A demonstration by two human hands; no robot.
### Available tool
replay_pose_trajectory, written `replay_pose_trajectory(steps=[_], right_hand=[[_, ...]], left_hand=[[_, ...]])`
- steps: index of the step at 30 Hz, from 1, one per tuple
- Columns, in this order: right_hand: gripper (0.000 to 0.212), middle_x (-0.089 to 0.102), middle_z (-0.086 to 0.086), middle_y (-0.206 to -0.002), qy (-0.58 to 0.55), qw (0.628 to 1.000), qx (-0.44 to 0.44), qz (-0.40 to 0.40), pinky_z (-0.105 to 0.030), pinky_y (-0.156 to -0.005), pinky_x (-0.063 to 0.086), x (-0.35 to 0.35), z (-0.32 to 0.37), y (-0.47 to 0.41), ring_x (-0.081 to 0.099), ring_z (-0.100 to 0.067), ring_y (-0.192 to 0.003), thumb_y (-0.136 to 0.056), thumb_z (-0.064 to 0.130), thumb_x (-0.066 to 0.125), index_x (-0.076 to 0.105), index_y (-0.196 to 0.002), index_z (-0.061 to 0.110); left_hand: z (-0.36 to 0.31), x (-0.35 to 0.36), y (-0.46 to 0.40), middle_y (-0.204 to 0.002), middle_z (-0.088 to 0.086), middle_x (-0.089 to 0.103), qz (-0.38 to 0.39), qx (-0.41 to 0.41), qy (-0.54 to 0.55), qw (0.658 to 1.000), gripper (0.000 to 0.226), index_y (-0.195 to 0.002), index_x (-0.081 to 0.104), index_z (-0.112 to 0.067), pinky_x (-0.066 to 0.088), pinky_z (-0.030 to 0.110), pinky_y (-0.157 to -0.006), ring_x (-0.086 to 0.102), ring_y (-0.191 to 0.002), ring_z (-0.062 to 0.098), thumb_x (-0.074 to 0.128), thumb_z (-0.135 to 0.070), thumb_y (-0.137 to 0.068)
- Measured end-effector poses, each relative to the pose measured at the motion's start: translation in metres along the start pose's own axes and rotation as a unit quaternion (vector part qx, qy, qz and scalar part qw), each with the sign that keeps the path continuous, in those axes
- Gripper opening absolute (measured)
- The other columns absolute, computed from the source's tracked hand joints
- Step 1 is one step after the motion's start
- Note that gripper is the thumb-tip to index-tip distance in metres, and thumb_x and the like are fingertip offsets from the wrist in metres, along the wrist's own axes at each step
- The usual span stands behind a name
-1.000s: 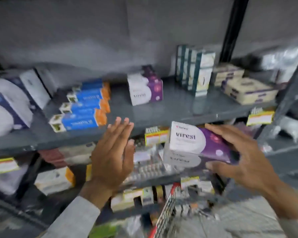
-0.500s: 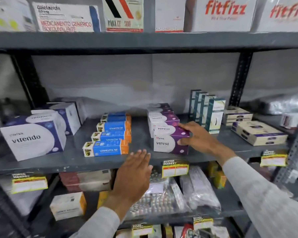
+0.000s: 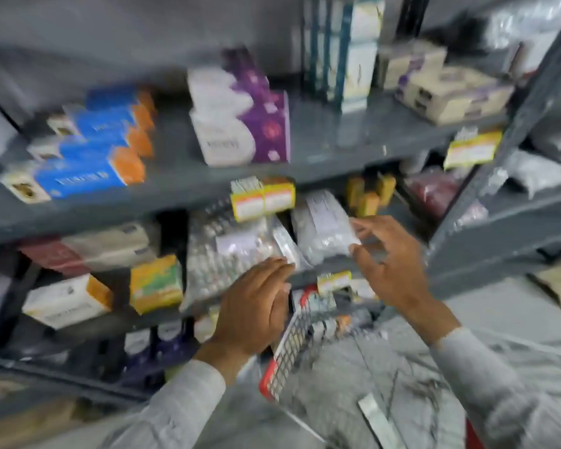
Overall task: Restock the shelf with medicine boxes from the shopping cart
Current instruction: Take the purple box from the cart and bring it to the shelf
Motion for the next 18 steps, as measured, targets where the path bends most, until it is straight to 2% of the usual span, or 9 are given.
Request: replay_pose_trajectory(steps=[2, 4, 7, 8, 10, 11, 13, 15, 18], right_hand=[[0.035, 0.064, 0.009, -0.105, 0.012, 0.992, 0.109, 0.059, -0.017, -0.078, 0.056, 0.009, -0.055, 0.054, 0.066, -0.006, -0.093, -0.089, 0.007, 0.072, 0.070, -0.122, 0.020], [0.037, 0.070, 0.003, -0.102, 0.051, 0.972, 0.200, 0.112, -0.015, -0.081, 0.052, 0.019, -0.107, 0.108, 0.069, -0.020, -0.094, -0.085, 0.001, 0.074, 0.073, -0.115, 0.022], [0.034, 0.077, -0.010, -0.112, 0.118, 0.906, 0.335, 0.228, -0.026, -0.088, 0.052, 0.036, -0.175, 0.187, 0.073, -0.030, -0.104, -0.083, 0.012, 0.077, 0.075, -0.117, 0.015], [0.038, 0.077, -0.011, -0.114, 0.125, 0.885, 0.360, 0.268, -0.027, -0.088, 0.051, 0.042, -0.194, 0.214, 0.073, -0.031, -0.105, -0.082, 0.013, 0.077, 0.074, -0.120, 0.013], [0.044, 0.076, -0.013, -0.117, 0.139, 0.843, 0.399, 0.332, -0.030, -0.089, 0.051, 0.053, -0.226, 0.263, 0.073, -0.031, -0.107, -0.081, 0.014, 0.077, 0.072, -0.125, 0.011], [0.046, 0.075, -0.014, -0.118, 0.145, 0.825, 0.417, 0.353, -0.032, -0.091, 0.053, 0.057, -0.240, 0.284, 0.072, -0.031, -0.108, -0.080, 0.016, 0.077, 0.072, -0.125, 0.012], [0.047, 0.075, -0.016, -0.118, 0.156, 0.794, 0.446, 0.384, -0.037, -0.092, 0.056, 0.065, -0.265, 0.324, 0.072, -0.034, -0.108, -0.078, 0.017, 0.078, 0.072, -0.124, 0.012], [0.044, 0.075, -0.016, -0.115, 0.161, 0.768, 0.471, 0.404, -0.038, -0.088, 0.058, 0.073, -0.285, 0.358, 0.072, -0.033, -0.101, -0.078, 0.016, 0.078, 0.072, -0.121, 0.012], [0.032, 0.073, -0.013, -0.106, 0.191, 0.757, 0.471, 0.410, -0.027, -0.072, 0.050, 0.086, -0.303, 0.392, 0.064, -0.024, -0.084, -0.083, 0.018, 0.076, 0.068, -0.114, 0.012]], left_hand=[[-0.009, 0.058, 0.034, -0.137, 0.007, 0.069, 0.117, -0.026, 0.012, 0.993, 0.036, -0.131, 0.070, -0.012, 0.046, 0.035, -0.113, 0.063, -0.130, 0.023, 0.061, -0.017, -0.097], [-0.013, 0.108, 0.070, -0.142, 0.006, 0.065, 0.234, -0.068, 0.022, 0.970, 0.036, -0.135, 0.067, -0.012, 0.043, 0.037, -0.115, 0.061, -0.133, 0.023, 0.059, -0.019, -0.100], [-0.010, 0.165, 0.124, -0.149, 0.000, 0.060, 0.347, -0.134, 0.017, 0.928, 0.040, -0.140, 0.063, -0.020, 0.033, 0.044, -0.120, 0.054, -0.140, 0.019, 0.048, -0.031, -0.104], [-0.009, 0.178, 0.139, -0.150, -0.003, 0.059, 0.367, -0.151, 0.006, 0.918, 0.043, -0.140, 0.062, -0.022, 0.026, 0.045, -0.123, 0.053, -0.141, 0.016, 0.044, -0.036, -0.104], [-0.009, 0.201, 0.162, -0.153, 0.000, 0.057, 0.410, -0.174, 0.009, 0.896, 0.050, -0.144, 0.058, -0.019, 0.018, 0.035, -0.125, 0.047, -0.145, 0.015, 0.039, -0.044, -0.106], [-0.010, 0.210, 0.170, -0.153, 0.004, 0.056, 0.425, -0.174, 0.016, 0.888, 0.056, -0.145, 0.057, -0.015, 0.022, 0.031, -0.123, 0.046, -0.146, 0.018, 0.035, -0.048, -0.105], [-0.009, 0.221, 0.181, -0.149, 0.010, 0.060, 0.426, -0.167, 0.015, 0.889, 0.065, -0.144, 0.058, -0.010, 0.035, 0.035, -0.119, 0.050, -0.143, 0.024, 0.029, -0.051, -0.102], [-0.004, 0.226, 0.187, -0.149, 0.011, 0.059, 0.415, -0.169, 0.002, 0.894, 0.059, -0.146, 0.056, -0.009, 0.036, 0.036, -0.119, 0.050, -0.144, 0.025, 0.036, -0.045, -0.103], [0.002, 0.230, 0.190, -0.150, 0.012, 0.057, 0.408, -0.161, -0.004, 0.899, 0.055, -0.147, 0.054, -0.009, 0.036, 0.039, -0.121, 0.048, -0.145, 0.026, 0.045, -0.039, -0.102]])
Point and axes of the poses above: each hand's wrist, its own y-axis away from the middle knuckle, its own x-axis out of the palm, z = x × y, the point moved 3 cm from there along -y, towards the middle knuckle
